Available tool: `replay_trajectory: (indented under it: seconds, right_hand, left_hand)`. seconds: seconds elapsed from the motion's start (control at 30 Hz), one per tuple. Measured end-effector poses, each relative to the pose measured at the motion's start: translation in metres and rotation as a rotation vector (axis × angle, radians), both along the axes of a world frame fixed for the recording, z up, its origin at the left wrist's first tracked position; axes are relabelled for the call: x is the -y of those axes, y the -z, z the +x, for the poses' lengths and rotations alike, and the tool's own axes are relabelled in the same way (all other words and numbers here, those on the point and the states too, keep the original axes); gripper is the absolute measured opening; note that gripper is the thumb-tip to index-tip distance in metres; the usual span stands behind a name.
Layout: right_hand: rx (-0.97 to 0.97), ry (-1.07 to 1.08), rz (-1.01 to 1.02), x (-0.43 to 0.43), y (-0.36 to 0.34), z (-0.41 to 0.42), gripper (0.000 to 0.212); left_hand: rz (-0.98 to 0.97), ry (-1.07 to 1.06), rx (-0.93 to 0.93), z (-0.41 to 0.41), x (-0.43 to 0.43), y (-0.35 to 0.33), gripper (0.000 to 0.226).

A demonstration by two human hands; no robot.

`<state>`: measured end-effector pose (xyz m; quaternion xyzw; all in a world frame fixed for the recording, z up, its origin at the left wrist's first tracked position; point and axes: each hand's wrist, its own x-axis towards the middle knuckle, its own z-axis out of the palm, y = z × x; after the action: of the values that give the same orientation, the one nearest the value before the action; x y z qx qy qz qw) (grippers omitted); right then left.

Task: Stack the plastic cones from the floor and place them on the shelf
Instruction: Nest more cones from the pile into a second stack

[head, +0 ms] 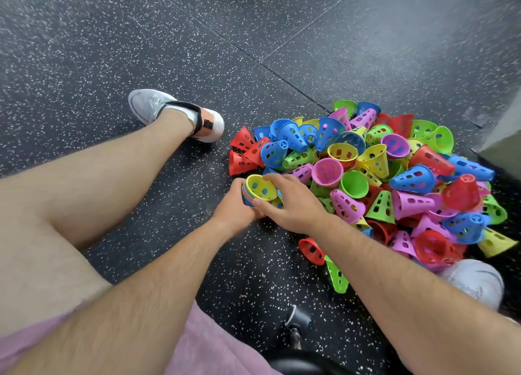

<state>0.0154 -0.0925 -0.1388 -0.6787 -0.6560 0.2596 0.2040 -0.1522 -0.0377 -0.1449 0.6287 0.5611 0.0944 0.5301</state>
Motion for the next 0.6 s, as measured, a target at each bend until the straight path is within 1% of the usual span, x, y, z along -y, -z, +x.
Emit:
replay_trajectory:
  seconds: [0.07,0.17,0.2,0.27,0.33,0.4,0.5,0.6]
  right_hand:
    - [-0.001,0.020,0.039,-0.006,0.002,0.001,0.065]
    - [-0.010,0.147,0.221,-0.019,0.007,0.006,0.044]
    - [0.035,0.195,0.299,-0.025,0.009,0.009,0.038]
    - [0.183,0.263,0.370,-0.038,0.014,0.020,0.038]
    - [0.343,0.259,0.316,-0.051,0.013,0.032,0.048]
    - [0.444,0.202,0.193,-0.062,0.010,0.040,0.058]
    - [0.497,0.108,-0.021,-0.076,0.009,0.043,0.067]
    - [0.472,0.088,-0.068,-0.082,0.013,0.039,0.067]
  left_hand:
    - [0.018,-0.027,0.028,0.003,-0.005,-0.001,0.059]
    - [0.038,-0.064,0.059,0.007,-0.010,-0.001,0.067]
    - [0.037,-0.070,0.067,0.007,-0.011,0.001,0.068]
    - [0.028,-0.074,0.079,0.006,-0.012,0.003,0.069]
    - [0.014,-0.076,0.092,0.004,-0.013,0.006,0.069]
    - [0.007,-0.076,0.093,0.002,-0.014,0.007,0.069]
    - [-0.010,-0.076,0.090,-0.001,-0.017,0.007,0.067]
    - [-0.024,-0.075,0.094,-0.002,-0.019,0.010,0.067]
